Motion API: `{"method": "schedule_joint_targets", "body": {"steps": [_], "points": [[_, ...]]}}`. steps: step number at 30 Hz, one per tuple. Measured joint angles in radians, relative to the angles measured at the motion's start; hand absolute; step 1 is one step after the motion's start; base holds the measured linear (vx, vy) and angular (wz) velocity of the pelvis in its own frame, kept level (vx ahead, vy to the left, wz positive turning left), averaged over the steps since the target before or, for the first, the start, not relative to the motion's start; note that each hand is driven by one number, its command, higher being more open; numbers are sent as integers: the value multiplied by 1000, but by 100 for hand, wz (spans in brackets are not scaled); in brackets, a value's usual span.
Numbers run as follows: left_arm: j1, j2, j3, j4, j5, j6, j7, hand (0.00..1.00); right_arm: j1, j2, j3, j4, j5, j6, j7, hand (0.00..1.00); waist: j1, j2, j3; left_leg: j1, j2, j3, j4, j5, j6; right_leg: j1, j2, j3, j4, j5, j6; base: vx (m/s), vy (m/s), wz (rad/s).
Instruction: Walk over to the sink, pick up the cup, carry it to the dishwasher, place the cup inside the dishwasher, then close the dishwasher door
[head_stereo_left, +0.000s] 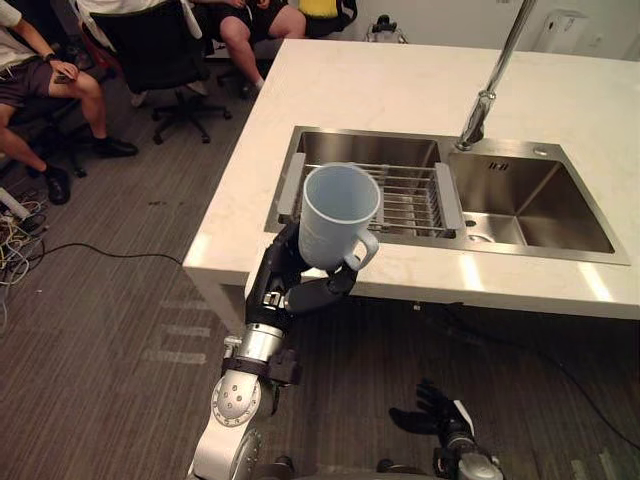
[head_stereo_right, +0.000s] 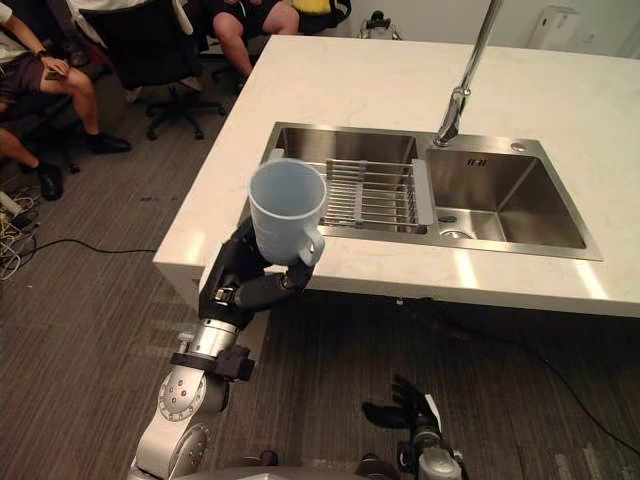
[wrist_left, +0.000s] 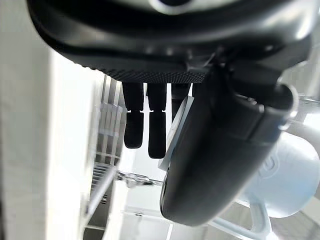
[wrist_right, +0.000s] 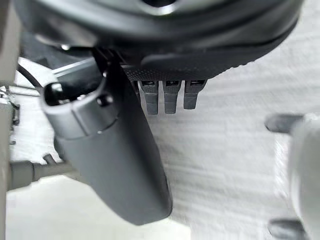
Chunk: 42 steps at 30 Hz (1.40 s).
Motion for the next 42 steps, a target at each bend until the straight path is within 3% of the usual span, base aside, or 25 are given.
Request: {"method": "schedule_joint_targets", "body": {"steps": [7,10,11,12,14,16,18,20,21,22,23,24,25,26,27,28,29,30,31,34,36,37,40,41,42], "points": [[13,9,12,-10,1,0,-2,30,9,1,28,3,-27,0,-1,90,6,-5,-6,-24,-16,-54,18,8,13,24,-8,-52,-3,9,1,-79,17,25],[30,-4,7,-59,2,2,-17,30,9,0,58,1,-58,0,-12,90,8,-11,-7,-85,-36,-165,11,50,6,34,-17,-180,-6,7,2,-72,-82,124],[30,-28,11,-80,2,2,-17,30,8,7,56,1,-60,0,-23,90,34,-18,-4,-106,-29,-137,-51,68,35,39,-44,-277,-6,7,3,-74,-41,142],[30,-30,11,-82,2,2,-16,30,8,7,56,1,-60,0,-24,90,33,-24,-3,-107,-21,-106,-61,70,42,44,-50,-300,-6,7,3,-69,-25,210],[28,-35,12,-82,2,3,-13,30,8,-6,57,0,-62,0,-29,90,26,-34,3,-122,28,117,-79,73,85,86,-86,-439,-6,7,3,-28,49,199],[28,-35,11,-82,1,3,-17,30,-4,-47,57,1,-83,0,-38,90,19,-21,-4,-139,94,408,-28,95,119,157,-117,-620,-3,7,3,4,151,235],[28,-32,10,-82,-1,3,-28,30,-20,-73,56,2,-90,0,-44,90,18,-11,-12,-139,70,410,-49,161,97,198,-144,-711,20,7,3,65,163,191],[32,-19,27,-81,-3,5,-32,30,-80,-84,53,3,-100,1,-46,90,29,-25,-12,-136,-36,312,-92,160,130,214,-246,-770,146,10,2,125,308,161],[32,-18,31,-79,-4,6,-32,30,-96,-84,53,3,-103,0,-46,90,27,-30,-9,-131,-59,288,-95,156,137,211,-281,-771,207,16,-4,121,303,143],[32,-14,28,-68,-13,9,-33,30,-114,-82,56,3,-121,1,-46,90,26,-33,-6,-111,-99,236,-96,142,158,199,-346,-737,348,53,-58,155,296,142],[31,-11,24,-62,-18,18,-36,30,-127,-71,62,3,-131,1,-43,90,15,-28,-1,-87,-119,174,-92,130,172,136,-361,-552,509,57,-118,167,261,149],[30,-7,24,-62,-18,18,-36,30,-136,-63,74,0,-134,1,-40,90,1,-25,2,-82,-122,136,-86,126,169,90,-318,-421,572,15,-95,188,243,170],[19,1,13,-53,-18,18,-36,30,-139,-45,93,-17,-138,-2,-35,90,-19,-15,11,-59,-125,65,-88,120,161,14,-194,-194,643,-53,-58,195,166,164],[8,14,-3,-39,-18,17,-38,30,-136,-28,108,-33,-139,-1,-31,90,-15,-6,17,-28,-125,26,-107,98,140,-49,-89,-41,647,-112,-36,189,100,147],[7,18,-7,-31,-18,17,-39,30,-132,-18,118,-41,-139,-1,-28,90,-13,-11,15,-14,-122,36,-108,78,110,-80,-53,25,630,-132,-29,259,47,117],[-3,26,-19,-23,-18,16,-39,30,-108,11,121,-82,-139,-1,-26,90,-15,-49,15,-24,-113,75,-13,26,132,-127,-30,113,571,-162,-11,300,-61,101],[-18,32,-37,-20,-18,13,-41,30,-82,26,122,-123,-139,-7,-26,90,-12,-49,29,-25,-127,46,38,-5,147,-149,-13,187,520,-172,7,297,-97,126],[-21,31,-52,-14,-18,20,-40,30,-60,34,128,-144,-139,-5,-21,90,-21,-63,25,-21,-139,14,76,-30,138,-158,13,282,460,-176,12,257,-119,136],[-20,31,-76,-13,-18,22,-42,30,-20,37,138,-171,-139,-2,-16,90,-25,-55,25,-14,-146,-31,104,-56,146,-162,56,363,395,-174,14,222,-72,131],[-9,32,-100,-33,-18,18,-44,30,45,55,148,-217,-140,7,-8,90,8,-79,6,16,-164,-94,105,-86,129,-177,60,346,308,-124,44,268,-101,81],[-10,31,-98,-34,-18,17,-44,30,53,55,157,-244,-142,11,1,90,12,-95,-15,19,-159,-99,100,-91,120,-165,61,299,239,-75,25,316,-147,58],[-9,28,-98,-32,-19,17,-44,30,50,54,155,-268,-146,11,1,90,13,-100,-19,19,-148,-98,103,-101,103,-139,67,276,168,-16,20,286,-152,39],[-2,25,-100,-26,-20,16,-44,30,19,51,157,-278,-163,1,2,90,26,-97,-33,28,-89,-100,104,-130,55,-61,112,271,33,7,8,220,-158,-1],[3,54,-108,59,-19,18,-72,30,9,-37,196,-120,-205,-8,15,90,-51,-45,-45,-24,-18,-118,135,-140,26,-38,181,283,-122,126,-44,91,-85,-12],[3,54,-108,59,-19,18,-72,30,9,-37,196,-120,-205,-8,15,90,-51,-45,-44,-24,-18,-118,135,-140,26,-38,181,283,-122,126,-44,0,0,0]]}}
